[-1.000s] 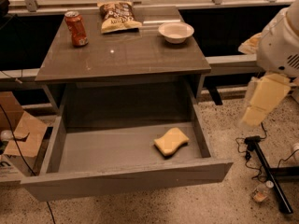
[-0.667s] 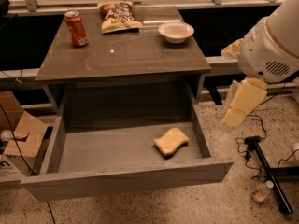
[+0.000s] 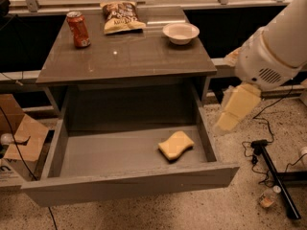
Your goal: Pick sponge from top drawer and place on counter
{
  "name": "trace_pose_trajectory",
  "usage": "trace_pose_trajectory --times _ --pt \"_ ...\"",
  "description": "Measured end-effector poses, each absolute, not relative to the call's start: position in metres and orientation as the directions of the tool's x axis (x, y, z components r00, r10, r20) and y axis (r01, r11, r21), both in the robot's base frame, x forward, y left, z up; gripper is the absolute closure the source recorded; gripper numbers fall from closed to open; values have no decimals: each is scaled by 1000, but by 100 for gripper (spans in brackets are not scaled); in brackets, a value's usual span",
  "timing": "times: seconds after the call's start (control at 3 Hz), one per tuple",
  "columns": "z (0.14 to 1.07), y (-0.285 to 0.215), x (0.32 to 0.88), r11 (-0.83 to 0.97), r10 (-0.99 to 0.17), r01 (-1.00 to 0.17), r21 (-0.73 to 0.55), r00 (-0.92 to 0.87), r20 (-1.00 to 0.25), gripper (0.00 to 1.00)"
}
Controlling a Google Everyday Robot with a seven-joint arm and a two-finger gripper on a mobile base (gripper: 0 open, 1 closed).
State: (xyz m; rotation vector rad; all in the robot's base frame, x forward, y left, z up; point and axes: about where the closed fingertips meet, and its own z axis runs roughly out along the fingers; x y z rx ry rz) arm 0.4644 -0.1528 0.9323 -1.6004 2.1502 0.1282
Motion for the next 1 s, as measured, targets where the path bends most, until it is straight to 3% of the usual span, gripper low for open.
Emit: trace_pose_trajectory --times 1.0 --pt "823 -85 527 341 -818 -939 -48 -271 -508 0"
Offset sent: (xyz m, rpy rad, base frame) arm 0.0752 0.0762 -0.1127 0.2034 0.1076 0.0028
